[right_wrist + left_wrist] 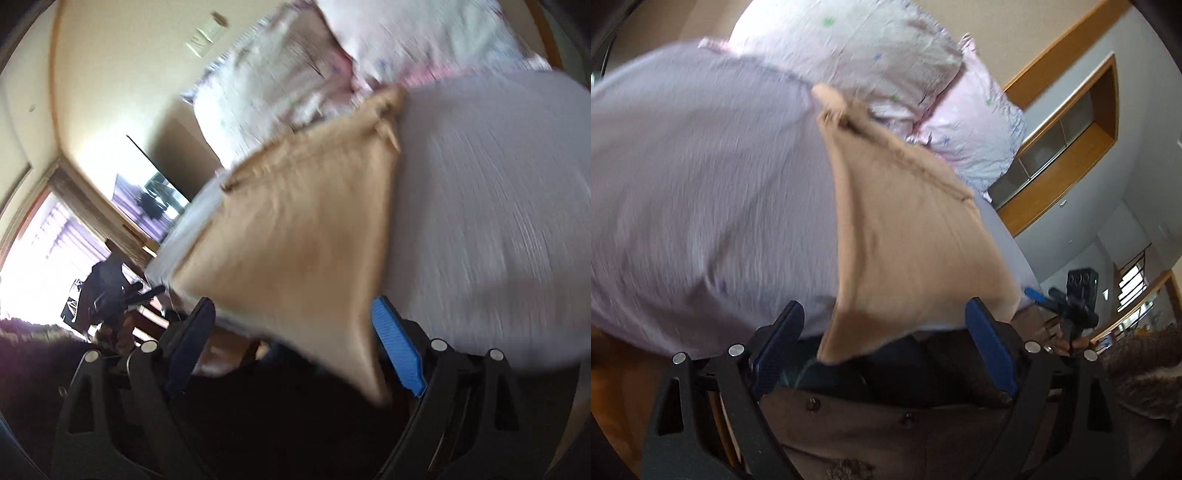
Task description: Fold small clothes
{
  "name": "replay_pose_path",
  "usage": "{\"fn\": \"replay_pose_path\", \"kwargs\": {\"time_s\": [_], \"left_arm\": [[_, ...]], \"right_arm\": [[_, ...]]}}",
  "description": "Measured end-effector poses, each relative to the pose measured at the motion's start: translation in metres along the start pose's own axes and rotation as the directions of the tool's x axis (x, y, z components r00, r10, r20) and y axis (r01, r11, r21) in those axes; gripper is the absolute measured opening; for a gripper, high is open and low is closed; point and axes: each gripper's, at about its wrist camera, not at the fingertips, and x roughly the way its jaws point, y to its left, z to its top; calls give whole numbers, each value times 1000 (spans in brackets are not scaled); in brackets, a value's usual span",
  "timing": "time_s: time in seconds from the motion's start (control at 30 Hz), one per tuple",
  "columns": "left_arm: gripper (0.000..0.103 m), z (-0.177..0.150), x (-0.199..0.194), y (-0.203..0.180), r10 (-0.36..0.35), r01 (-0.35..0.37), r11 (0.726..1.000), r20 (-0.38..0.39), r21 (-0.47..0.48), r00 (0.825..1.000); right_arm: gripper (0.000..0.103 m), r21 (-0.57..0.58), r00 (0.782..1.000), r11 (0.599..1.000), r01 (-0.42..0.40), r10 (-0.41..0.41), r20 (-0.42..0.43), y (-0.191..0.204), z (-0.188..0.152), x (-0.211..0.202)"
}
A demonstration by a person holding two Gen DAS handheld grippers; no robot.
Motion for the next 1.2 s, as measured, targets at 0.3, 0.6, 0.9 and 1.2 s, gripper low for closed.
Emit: {"fn": "replay_pose_path", "kwargs": {"time_s": [0.3, 0.6, 0.9, 1.2], "left_arm": [[58, -9, 50, 23, -6, -8, 993, -112, -120, 994], [4, -2, 44, 21, -185, 162, 959, -78, -232, 980], [4, 118, 35, -38, -107, 107, 994, 66, 7, 992], [4, 274, 152, 12, 101, -92, 991, 90, -100, 991]], "right_arm": [[87, 144, 996, 990, -8, 21, -85, -37, -32, 40], [7, 66, 981, 980, -189, 192, -39, -24, -26, 53], [7, -97, 933, 969, -226, 244, 263, 7, 92, -1], [7, 283, 957, 958, -56, -29, 287, -71, 273, 130]]}}
